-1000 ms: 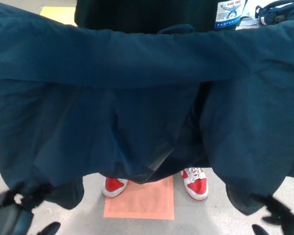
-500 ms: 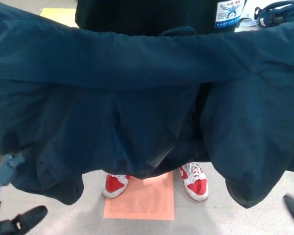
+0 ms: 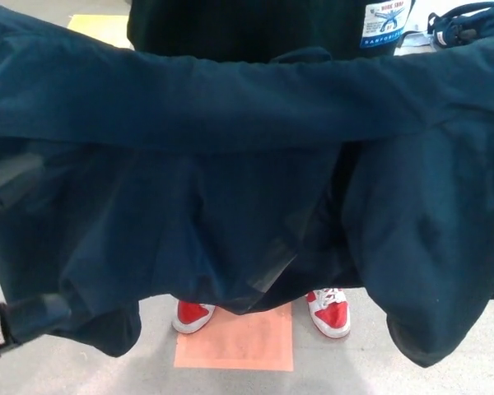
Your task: A person hands a coat to the robot and the robot grabs it with both hands and holds it while the person wears the coat.
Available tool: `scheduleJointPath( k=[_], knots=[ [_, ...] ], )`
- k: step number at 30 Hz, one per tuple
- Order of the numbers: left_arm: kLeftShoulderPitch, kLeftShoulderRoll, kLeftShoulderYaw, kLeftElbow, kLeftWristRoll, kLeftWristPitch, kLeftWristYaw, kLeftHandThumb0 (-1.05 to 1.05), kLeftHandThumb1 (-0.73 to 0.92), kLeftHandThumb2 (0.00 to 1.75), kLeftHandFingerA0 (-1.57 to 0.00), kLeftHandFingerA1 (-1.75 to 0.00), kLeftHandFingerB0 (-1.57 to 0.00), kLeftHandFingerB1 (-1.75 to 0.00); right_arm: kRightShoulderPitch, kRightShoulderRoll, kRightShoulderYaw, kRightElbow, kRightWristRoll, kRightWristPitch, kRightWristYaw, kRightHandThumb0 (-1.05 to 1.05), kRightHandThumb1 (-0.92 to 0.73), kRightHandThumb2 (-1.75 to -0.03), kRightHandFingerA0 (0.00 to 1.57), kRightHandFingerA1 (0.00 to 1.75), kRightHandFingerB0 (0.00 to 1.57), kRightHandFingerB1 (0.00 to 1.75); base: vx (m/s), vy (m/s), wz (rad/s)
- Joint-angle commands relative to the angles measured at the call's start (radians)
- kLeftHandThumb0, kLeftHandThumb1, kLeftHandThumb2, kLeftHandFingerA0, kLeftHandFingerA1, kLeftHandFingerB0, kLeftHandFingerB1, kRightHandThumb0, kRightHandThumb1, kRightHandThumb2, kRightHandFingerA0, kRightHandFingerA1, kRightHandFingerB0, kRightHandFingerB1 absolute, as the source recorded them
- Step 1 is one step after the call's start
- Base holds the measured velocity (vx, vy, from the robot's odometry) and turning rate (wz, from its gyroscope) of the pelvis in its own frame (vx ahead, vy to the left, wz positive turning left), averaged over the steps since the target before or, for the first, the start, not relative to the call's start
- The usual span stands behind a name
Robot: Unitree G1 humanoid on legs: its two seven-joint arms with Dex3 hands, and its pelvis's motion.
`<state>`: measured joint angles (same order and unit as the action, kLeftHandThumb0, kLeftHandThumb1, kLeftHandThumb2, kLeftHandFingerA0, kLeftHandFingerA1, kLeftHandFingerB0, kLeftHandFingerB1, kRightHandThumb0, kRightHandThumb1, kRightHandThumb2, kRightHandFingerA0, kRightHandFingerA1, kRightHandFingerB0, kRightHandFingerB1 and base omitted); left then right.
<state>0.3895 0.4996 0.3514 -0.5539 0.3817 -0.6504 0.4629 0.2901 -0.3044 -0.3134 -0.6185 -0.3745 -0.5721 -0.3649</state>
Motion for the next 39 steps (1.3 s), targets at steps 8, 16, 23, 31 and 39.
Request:
scheduleJointPath(
  k=[8,16,23,31,39],
  knots=[
    [-0.249,0.281,0.088,-0.043,-0.217,0.037,-0.298,-0.79,0.49,0.83,-0.14,-0.39,-0.26,-0.43,-0.213,-0.259,-0.113,-0.104,0.312,0.180,0.265,-0.68,-0.77,-0.63,0.32,0.44,0.29,0.37,0.00,0.000,0.00],
    [-0.482,0.430,-0.066,0.091,-0.219,0.232,-0.483,-0.85,0.54,0.86,-0.09,-0.37,-0.15,-0.39,-0.360,-0.449,-0.076,0.007,0.338,0.332,0.417,-0.77,-0.76,-0.63,0.27,0.35,0.25,0.29,0.00,0.000,0.00],
    [-0.790,0.517,-0.297,0.302,-0.139,0.315,-0.720,-1.01,0.64,0.72,-0.07,-0.24,-0.10,-0.24,-0.544,-0.672,0.041,0.118,0.441,0.533,0.661,-0.86,-0.71,-0.67,0.10,0.32,0.12,0.23,0.00,0.000,0.00],
    [-1.008,0.457,-0.446,0.530,-0.045,0.340,-0.820,-0.94,0.55,0.99,-0.06,-0.19,-0.07,-0.18,-0.767,-0.750,0.231,0.258,0.326,0.585,0.815,-0.88,-0.65,-1.00,0.06,0.35,0.07,0.21,0.00,0.000,0.00],
    [-1.144,0.437,-0.572,0.639,0.010,0.410,-0.965,-1.01,0.73,0.63,-0.02,-0.27,-0.06,-0.27,-0.951,-0.711,0.452,0.425,0.302,0.637,1.046,-0.96,-0.69,-1.05,0.05,0.21,0.08,0.11,0.00,0.000,0.00]
  ],
)
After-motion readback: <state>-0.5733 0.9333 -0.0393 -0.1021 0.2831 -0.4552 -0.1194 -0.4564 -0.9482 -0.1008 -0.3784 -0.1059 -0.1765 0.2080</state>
